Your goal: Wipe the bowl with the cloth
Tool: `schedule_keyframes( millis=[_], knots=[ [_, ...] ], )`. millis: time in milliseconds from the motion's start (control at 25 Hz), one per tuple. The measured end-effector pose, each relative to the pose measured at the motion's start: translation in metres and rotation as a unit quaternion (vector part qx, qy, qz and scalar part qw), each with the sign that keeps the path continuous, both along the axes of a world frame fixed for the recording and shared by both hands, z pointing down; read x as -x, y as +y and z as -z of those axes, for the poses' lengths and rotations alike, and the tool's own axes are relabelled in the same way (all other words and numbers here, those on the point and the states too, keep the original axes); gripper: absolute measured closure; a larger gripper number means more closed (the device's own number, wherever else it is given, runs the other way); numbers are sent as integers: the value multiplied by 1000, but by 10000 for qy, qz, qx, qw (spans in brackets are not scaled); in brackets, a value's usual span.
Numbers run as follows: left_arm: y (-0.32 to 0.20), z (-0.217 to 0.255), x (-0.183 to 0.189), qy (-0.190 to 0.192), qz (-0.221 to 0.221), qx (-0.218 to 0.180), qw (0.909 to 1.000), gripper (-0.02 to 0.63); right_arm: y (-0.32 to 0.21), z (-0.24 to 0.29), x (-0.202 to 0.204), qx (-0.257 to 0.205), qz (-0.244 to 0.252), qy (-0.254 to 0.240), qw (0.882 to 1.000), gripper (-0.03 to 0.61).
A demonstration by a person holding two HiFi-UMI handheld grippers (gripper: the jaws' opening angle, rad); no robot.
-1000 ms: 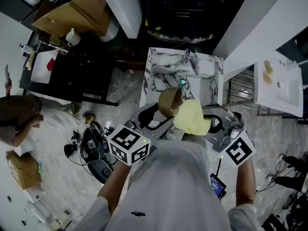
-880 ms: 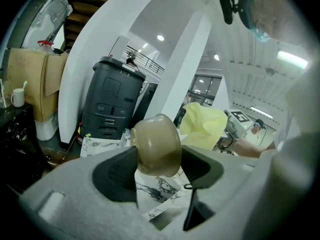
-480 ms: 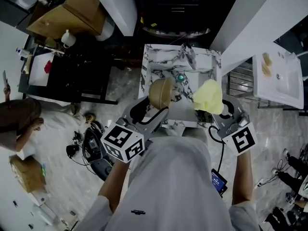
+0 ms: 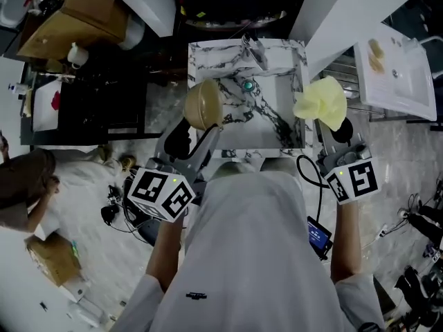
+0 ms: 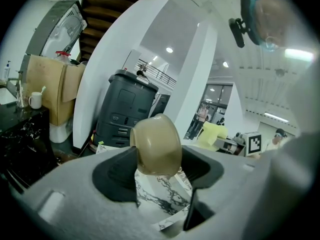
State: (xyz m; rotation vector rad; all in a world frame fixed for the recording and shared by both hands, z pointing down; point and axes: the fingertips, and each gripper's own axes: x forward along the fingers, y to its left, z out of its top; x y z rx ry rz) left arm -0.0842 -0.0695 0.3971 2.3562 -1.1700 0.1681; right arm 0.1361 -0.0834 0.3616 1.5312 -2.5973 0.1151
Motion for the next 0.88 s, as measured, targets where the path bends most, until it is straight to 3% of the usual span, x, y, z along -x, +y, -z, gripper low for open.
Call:
schedule_keyframes(
  millis=[200,880],
  knots=[
    [-1,0,-1,14,93,-65,9999,334,5,3,-10,-106,-416,-120,9990,548],
    [8,-9,-17,129,94,6,9999,334,6,-11,4,49,-515,-231,9984,549]
  ],
)
